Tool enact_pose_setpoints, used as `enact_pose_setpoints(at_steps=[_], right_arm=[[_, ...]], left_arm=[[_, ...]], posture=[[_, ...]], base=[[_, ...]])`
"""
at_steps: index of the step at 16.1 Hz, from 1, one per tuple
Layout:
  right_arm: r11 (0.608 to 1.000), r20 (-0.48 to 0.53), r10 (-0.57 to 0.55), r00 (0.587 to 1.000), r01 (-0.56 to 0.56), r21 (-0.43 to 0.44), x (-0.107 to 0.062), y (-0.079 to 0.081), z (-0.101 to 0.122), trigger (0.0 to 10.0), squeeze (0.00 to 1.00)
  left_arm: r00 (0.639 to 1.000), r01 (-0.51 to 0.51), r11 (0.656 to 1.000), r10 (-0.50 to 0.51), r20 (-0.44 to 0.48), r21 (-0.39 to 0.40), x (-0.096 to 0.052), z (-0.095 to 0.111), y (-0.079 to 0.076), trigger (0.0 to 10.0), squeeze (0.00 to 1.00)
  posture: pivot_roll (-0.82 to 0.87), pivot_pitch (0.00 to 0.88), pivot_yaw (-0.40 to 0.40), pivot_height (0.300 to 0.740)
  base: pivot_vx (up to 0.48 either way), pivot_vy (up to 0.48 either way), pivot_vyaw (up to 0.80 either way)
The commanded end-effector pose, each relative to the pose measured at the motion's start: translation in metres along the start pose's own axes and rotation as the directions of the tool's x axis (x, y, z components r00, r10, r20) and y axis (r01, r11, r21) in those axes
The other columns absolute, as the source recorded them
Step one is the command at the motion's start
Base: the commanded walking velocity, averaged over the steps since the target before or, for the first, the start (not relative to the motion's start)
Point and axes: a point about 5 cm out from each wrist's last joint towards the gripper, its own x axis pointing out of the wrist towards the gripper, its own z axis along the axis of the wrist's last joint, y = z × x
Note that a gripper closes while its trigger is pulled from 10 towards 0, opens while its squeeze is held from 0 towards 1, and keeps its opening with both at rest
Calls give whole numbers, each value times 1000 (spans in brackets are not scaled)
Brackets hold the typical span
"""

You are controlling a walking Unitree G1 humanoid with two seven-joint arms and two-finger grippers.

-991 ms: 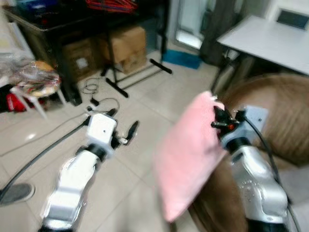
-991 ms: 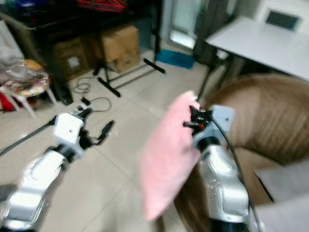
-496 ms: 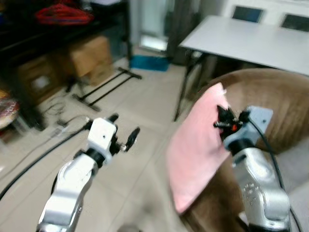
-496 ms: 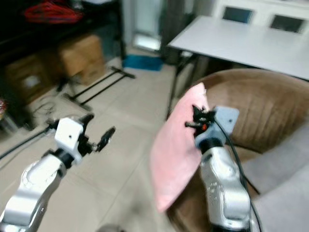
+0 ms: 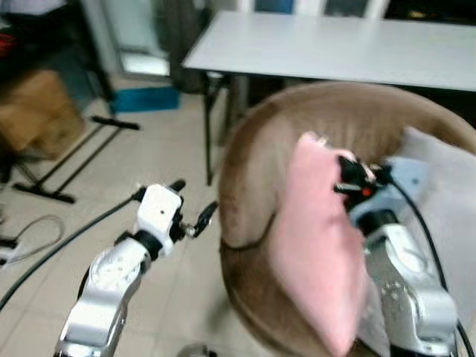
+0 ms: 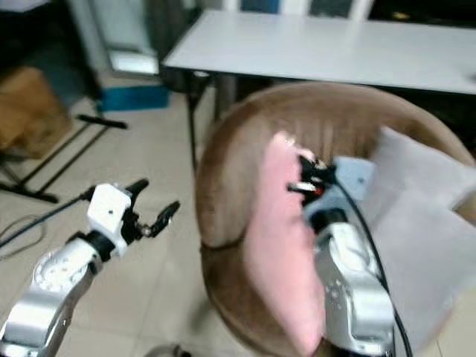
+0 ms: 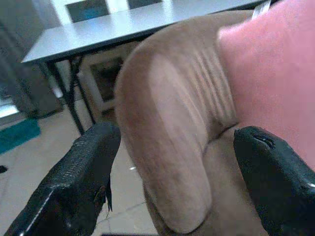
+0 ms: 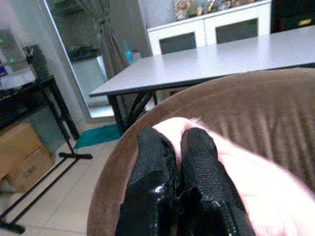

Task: Move the pillow to the sofa from floor

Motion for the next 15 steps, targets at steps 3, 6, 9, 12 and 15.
enact_pose_setpoints(at_steps=[3,6,9,12,15], right_arm=[[1000,31,21,999,-22,17,9,3,7,10000,0],[999,13,45,999,-45,29,16,9,2,10000,0],[997,12,72,997,-72,28,22,15,2,10000,0],[994,0,111,994,-111,9,26,21,-1,10000,0],[980,-37,196,980,-197,-30,31,32,-8,10000,0]], left_arm=[[1000,-2,1000,2,3,29,0,4,3,10000,0],[1000,2,1000,-2,22,16,0,6,4,10000,0],[1000,7,1000,-7,29,12,1,7,3,10000,0],[999,15,1000,-15,30,16,1,8,4,10000,0],[999,35,999,-35,17,23,-2,6,2,10000,0]], posture=[[67,0,12,740],[73,0,7,740],[74,0,6,740],[76,0,5,740],[78,0,4,740]], base=[[0,0,0],[92,0,-138],[301,0,-663],[331,0,-525],[95,0,0]])
